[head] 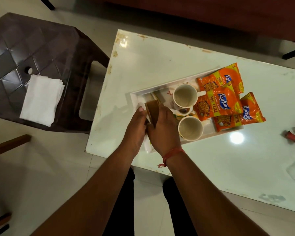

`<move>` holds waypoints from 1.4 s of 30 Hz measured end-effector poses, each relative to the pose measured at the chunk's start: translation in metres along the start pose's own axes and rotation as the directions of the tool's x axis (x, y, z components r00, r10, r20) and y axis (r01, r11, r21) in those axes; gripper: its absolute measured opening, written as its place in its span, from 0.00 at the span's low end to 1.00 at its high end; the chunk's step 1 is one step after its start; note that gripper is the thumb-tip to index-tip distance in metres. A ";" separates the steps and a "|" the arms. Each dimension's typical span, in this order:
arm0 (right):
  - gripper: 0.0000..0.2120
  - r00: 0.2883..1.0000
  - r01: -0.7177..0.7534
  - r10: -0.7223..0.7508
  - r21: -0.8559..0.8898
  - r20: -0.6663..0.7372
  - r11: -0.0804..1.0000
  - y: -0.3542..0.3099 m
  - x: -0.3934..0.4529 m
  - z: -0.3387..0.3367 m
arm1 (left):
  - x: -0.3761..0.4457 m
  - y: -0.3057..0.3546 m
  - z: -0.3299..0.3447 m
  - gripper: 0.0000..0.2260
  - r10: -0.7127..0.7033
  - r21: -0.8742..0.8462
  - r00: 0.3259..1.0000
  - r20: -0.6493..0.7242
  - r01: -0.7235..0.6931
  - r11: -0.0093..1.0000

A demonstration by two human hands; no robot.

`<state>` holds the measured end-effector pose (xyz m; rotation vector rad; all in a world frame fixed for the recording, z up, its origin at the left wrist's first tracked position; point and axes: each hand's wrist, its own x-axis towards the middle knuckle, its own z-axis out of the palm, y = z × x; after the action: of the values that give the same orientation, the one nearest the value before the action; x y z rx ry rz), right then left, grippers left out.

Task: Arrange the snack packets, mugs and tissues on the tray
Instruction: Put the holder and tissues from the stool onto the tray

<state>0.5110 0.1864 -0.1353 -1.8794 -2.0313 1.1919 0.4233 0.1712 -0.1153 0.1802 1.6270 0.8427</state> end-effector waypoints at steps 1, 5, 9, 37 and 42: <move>0.33 0.998 0.042 -0.044 -0.036 -0.050 0.998 -0.006 -0.005 -0.001 | -0.002 0.001 -0.006 0.11 0.029 0.013 1.000 -0.005 -0.029 0.999; 0.32 0.994 0.103 -0.104 -0.019 -0.041 0.994 -0.038 -0.022 0.009 | -0.008 0.004 -0.045 0.16 0.116 0.019 0.992 -0.057 -0.115 0.993; 0.31 0.989 0.077 -0.086 0.075 0.122 0.994 -0.080 -0.026 0.041 | -0.008 0.012 -0.105 0.20 0.205 0.074 0.970 -0.127 -0.197 0.978; 0.13 0.925 -0.315 0.214 0.320 0.315 0.893 -0.233 0.039 0.178 | 0.017 0.012 -0.315 0.07 0.210 0.395 0.868 -0.451 -0.017 0.919; 0.11 0.789 -0.562 0.233 0.513 0.569 0.649 -0.202 0.028 0.170 | 0.009 0.000 -0.301 0.05 -0.262 -0.555 0.943 -0.206 0.108 0.825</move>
<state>0.2480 0.1518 -0.1384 -1.8005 -1.0022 2.2921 0.1475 0.0507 -0.1218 -0.5116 1.5605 1.1732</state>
